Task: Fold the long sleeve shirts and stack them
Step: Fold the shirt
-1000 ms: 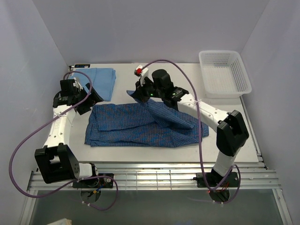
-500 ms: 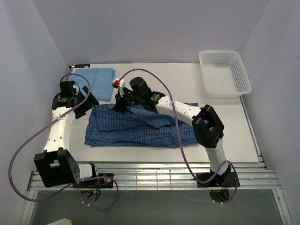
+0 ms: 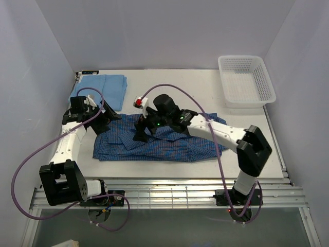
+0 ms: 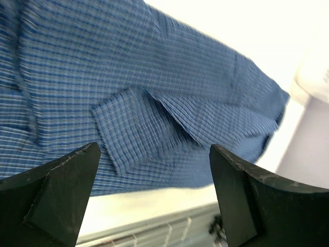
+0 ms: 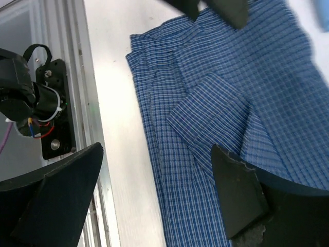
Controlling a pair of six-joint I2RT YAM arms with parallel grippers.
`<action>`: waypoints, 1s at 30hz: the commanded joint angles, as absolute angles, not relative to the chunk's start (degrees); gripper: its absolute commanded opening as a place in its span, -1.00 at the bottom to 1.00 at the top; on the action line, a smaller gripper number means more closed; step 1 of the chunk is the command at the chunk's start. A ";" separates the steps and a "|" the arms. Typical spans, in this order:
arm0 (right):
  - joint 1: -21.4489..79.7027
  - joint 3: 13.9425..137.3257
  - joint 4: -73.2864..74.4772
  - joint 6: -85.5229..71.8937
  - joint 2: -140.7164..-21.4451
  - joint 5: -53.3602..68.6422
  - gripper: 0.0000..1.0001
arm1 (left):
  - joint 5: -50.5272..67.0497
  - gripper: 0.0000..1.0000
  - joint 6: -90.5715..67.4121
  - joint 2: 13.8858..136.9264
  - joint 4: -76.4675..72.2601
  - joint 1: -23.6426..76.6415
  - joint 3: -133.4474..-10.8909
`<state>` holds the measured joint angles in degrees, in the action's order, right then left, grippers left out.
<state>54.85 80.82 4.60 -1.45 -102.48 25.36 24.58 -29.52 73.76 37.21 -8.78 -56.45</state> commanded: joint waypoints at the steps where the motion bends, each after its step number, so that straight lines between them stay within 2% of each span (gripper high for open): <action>1: 53.18 75.87 3.78 -5.61 -92.49 14.69 0.89 | 36.90 0.96 -31.02 73.30 31.82 -8.61 -53.01; 7: 42.55 63.47 5.62 -14.32 -84.66 15.47 0.91 | 39.38 0.96 -34.10 77.25 28.48 -5.11 -52.46; 12: 39.99 59.86 11.42 -12.75 -80.78 6.36 0.96 | 34.90 0.96 -38.04 82.69 28.82 2.72 -55.37; 15: 39.20 58.37 12.83 -13.44 -78.23 2.56 0.81 | 32.88 0.96 -40.24 86.21 29.09 3.34 -54.84; 22: 35.69 55.64 13.01 -14.85 -73.66 1.93 0.80 | 27.68 0.96 -42.10 93.33 28.83 4.74 -57.83; 30: 33.05 54.14 14.15 -13.89 -72.42 0.97 0.80 | 28.13 0.70 -42.98 100.36 27.07 7.47 -60.73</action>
<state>33.69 54.54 13.87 -14.02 -73.73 2.00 28.64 -42.09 100.01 28.23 6.52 -58.61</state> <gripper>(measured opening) 0.900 0.862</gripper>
